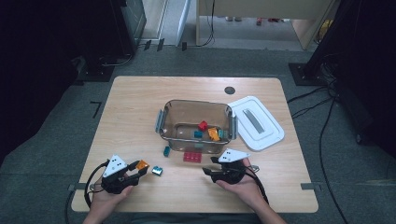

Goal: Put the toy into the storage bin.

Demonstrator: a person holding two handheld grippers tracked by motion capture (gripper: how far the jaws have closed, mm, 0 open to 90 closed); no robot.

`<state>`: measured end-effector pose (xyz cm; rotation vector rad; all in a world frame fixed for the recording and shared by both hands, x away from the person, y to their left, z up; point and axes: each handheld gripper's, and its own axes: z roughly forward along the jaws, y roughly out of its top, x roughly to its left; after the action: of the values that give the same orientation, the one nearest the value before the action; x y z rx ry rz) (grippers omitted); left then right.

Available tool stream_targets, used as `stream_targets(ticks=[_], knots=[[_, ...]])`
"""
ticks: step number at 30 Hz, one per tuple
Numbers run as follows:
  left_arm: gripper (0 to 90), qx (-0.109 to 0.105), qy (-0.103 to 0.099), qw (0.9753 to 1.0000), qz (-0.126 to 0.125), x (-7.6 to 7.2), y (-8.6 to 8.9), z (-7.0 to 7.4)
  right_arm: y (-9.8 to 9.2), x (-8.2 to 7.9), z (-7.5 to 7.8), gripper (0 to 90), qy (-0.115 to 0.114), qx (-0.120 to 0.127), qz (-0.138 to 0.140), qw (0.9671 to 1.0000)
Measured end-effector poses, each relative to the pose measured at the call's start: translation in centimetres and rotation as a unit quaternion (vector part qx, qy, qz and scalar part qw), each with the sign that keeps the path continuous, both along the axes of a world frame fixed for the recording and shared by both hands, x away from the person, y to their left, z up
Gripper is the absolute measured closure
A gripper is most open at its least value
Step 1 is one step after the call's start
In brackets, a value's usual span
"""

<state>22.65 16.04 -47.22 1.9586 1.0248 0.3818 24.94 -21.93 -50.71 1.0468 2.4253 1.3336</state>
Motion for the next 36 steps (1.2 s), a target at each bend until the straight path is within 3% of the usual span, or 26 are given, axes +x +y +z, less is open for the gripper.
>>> stream_targets(ticks=[8,17,27,36], knots=[[59.9,-0.040,-0.025,0.9989,-0.002,1.5,-1.1,3.5,0.0,0.1,-0.7,35.5,-0.003,-0.025,-0.012,0.9996],[59.9,-0.051,-0.050,0.9974,-0.009,4.1,-3.2,6.6,0.1,0.0,-1.5,34.0,-0.004,-0.051,-0.016,0.9986],[59.9,-0.068,-0.043,0.9967,-0.008,7.4,-5.7,7.7,0.7,-0.3,-1.6,33.2,-0.025,-0.079,-0.015,0.9965],[59.8,-0.057,-0.035,0.9975,-0.022,9.3,-9.1,7.3,0.7,-0.4,-1.6,33.2,-0.025,-0.079,-0.017,0.9964]])
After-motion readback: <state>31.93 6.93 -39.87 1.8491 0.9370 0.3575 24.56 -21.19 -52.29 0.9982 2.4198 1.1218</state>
